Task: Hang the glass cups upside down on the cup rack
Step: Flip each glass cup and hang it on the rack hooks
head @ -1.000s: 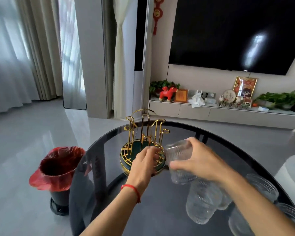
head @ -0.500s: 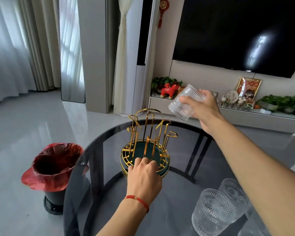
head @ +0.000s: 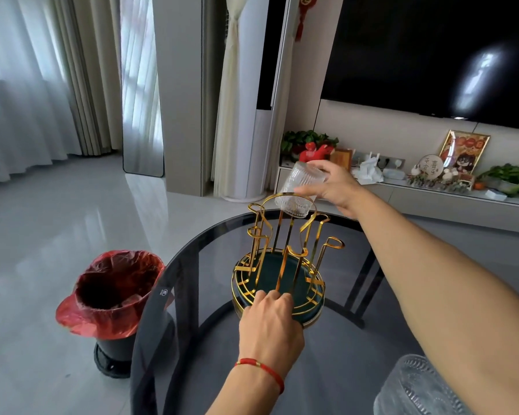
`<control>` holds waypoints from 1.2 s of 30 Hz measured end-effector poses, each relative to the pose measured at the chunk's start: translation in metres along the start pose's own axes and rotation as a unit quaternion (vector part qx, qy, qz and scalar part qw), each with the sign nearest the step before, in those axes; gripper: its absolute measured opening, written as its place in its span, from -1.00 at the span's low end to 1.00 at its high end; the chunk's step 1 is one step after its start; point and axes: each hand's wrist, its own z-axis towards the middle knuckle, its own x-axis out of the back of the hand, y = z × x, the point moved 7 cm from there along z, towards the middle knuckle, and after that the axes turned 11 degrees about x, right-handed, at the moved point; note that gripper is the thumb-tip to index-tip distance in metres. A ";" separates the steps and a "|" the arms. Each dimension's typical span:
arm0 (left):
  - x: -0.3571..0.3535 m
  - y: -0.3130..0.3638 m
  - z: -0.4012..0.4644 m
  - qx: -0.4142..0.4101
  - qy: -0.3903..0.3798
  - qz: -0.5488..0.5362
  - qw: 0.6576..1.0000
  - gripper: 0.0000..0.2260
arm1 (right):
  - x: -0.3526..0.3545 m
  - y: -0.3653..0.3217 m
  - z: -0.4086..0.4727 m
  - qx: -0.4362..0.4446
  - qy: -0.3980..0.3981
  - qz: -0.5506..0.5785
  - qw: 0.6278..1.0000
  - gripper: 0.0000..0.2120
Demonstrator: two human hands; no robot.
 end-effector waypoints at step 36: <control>0.005 0.035 -0.034 -0.049 -0.007 0.021 0.999 -0.71 | 0.074 -0.042 -0.192 0.063 -0.102 -0.279 0.953 -0.76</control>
